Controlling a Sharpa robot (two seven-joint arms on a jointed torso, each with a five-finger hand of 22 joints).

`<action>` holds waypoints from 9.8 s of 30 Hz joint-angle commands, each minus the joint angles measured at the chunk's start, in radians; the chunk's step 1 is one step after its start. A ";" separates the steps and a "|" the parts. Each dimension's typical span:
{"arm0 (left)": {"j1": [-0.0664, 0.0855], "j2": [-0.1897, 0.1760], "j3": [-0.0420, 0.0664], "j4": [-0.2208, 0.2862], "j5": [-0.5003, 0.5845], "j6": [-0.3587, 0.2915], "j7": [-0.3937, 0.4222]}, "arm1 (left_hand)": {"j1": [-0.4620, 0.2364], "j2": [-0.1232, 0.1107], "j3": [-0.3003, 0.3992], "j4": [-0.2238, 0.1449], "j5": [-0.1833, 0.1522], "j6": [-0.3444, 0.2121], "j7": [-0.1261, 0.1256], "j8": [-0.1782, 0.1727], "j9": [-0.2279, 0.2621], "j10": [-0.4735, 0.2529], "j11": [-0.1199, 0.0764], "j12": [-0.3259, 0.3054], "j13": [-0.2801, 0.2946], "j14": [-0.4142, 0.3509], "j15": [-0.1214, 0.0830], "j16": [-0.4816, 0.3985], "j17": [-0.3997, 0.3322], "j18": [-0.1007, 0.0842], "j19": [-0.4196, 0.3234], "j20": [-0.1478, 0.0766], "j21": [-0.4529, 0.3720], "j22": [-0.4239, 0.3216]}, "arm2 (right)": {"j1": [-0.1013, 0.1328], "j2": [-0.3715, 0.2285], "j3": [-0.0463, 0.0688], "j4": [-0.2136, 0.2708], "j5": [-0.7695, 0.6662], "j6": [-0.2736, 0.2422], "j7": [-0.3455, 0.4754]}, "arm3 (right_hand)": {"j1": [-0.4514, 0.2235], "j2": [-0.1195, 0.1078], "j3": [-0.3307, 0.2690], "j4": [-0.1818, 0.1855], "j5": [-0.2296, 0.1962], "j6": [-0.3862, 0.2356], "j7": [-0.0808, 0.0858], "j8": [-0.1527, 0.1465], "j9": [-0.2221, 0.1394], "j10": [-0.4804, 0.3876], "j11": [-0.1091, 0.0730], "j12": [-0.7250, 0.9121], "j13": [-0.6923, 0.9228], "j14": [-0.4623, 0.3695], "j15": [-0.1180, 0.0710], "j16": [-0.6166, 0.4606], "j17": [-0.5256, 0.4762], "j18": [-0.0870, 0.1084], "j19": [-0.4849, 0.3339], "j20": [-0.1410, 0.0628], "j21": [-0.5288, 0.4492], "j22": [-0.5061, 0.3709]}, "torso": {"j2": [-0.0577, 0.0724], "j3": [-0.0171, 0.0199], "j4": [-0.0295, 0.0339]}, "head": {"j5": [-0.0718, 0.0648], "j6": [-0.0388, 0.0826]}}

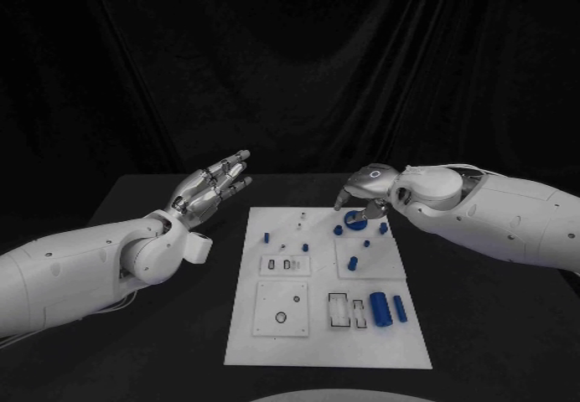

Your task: Assemble the parts on the task board

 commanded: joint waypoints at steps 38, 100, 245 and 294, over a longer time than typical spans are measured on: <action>-0.003 -0.003 0.001 -0.001 0.000 0.025 0.105 | 0.021 0.002 0.013 -0.001 0.015 0.044 0.016 0.014 0.005 0.007 0.003 0.014 0.003 0.003 0.015 0.007 0.002 0.011 0.010 0.016 0.012 0.004 | -0.075 0.022 0.000 -0.017 0.007 -0.057 0.019 | 0.078 0.024 0.043 -0.047 0.133 -0.002 0.006 0.001 0.007 0.040 0.001 0.015 0.026 0.040 -0.004 0.053 0.058 -0.020 0.017 0.001 0.060 0.086 | -0.001 -0.0003 0.0008 | 0.013 -0.020; -0.009 -0.006 0.001 -0.019 0.000 0.038 0.078 | 0.040 0.009 0.029 -0.010 0.034 0.056 0.023 0.015 0.006 0.008 0.010 0.018 0.004 0.006 0.023 0.009 0.003 0.011 0.016 0.025 0.016 0.006 | -0.042 0.106 0.001 -0.082 0.068 -0.126 0.025 | 0.132 0.031 0.149 -0.101 0.077 0.200 0.091 0.077 0.110 0.239 -0.052 0.048 0.014 0.029 -0.040 0.030 0.016 -0.018 0.003 -0.034 0.043 0.098 | -0.001 -0.0016 0.0014 | 0.020 -0.032; -0.008 -0.018 0.001 -0.001 0.000 0.024 0.065 | 0.050 0.010 0.040 -0.011 0.040 0.102 0.038 0.025 0.010 0.017 0.026 0.031 0.006 0.011 0.027 0.013 0.005 0.011 0.022 0.033 0.021 0.007 | -0.079 0.364 0.001 -0.373 0.108 -0.062 -0.012 | 0.072 0.027 0.091 -0.130 0.034 -0.329 -0.013 -0.013 -0.012 -0.015 0.010 -0.003 -0.009 -0.052 0.015 -0.028 -0.087 -0.012 -0.047 0.020 -0.007 0.110 | 0.003 -0.0046 0.0032 | 0.010 -0.071; -0.015 -0.032 0.000 -0.011 0.000 0.041 0.063 | 0.056 0.011 0.045 -0.014 0.045 0.113 0.042 0.027 0.011 0.018 0.031 0.033 0.006 0.014 0.028 0.015 0.006 0.011 0.024 0.033 0.022 0.007 | -0.078 -0.029 0.000 -0.075 0.246 -0.131 -0.148 | -0.083 -0.005 -0.009 0.003 0.008 -0.020 0.137 0.004 0.210 0.660 -0.059 1.503 1.486 0.111 -0.016 0.308 0.494 -0.065 0.101 -0.010 0.170 0.348 | 0.000 -0.0036 -0.0031 | 0.018 -0.068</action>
